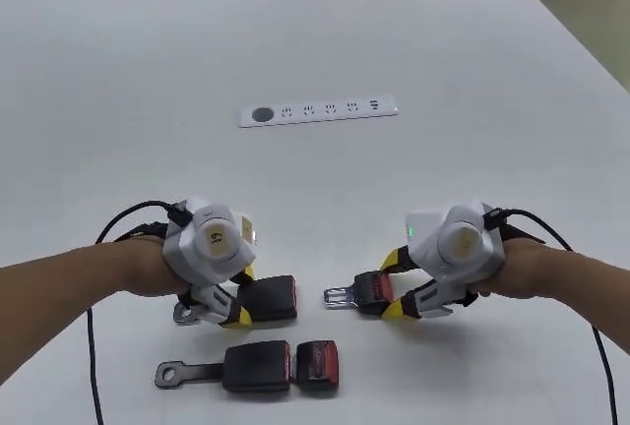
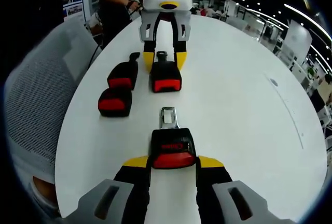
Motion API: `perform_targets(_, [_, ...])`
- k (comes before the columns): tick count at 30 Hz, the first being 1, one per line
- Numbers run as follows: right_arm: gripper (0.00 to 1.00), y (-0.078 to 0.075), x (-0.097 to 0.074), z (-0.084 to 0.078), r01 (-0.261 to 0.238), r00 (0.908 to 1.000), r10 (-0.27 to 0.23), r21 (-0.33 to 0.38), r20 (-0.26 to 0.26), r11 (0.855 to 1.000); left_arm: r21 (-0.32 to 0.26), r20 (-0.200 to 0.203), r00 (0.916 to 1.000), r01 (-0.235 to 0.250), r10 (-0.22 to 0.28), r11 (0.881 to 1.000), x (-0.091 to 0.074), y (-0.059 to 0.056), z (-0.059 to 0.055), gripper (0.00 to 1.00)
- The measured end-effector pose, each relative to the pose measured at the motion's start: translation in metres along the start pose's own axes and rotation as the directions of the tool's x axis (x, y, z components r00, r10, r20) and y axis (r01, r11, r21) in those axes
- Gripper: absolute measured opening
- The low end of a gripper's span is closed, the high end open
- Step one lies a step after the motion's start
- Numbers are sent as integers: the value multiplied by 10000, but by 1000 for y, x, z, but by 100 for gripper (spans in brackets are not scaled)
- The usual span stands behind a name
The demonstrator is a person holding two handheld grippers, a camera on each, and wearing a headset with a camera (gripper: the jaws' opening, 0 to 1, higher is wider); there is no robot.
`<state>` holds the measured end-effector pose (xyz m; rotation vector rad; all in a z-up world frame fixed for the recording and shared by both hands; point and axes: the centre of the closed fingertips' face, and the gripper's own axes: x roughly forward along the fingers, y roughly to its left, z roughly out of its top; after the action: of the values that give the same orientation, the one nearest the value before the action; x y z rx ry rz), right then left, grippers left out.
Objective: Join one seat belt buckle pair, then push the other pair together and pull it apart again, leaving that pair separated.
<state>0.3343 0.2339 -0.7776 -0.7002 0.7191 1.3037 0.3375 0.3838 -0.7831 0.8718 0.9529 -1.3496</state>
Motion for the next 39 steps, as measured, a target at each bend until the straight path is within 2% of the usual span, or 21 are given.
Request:
perform_targets(22, [30, 1, 15, 18, -20, 9993, 11, 236, 361, 9997, 12, -129, 9999, 60, -60, 10000, 2, 1, -1, 32])
perform_targets(39, [30, 0, 25, 29, -105, 9988, 99, 121, 478, 9999, -70, -98, 9999, 95, -95, 9999, 2, 0, 0, 32])
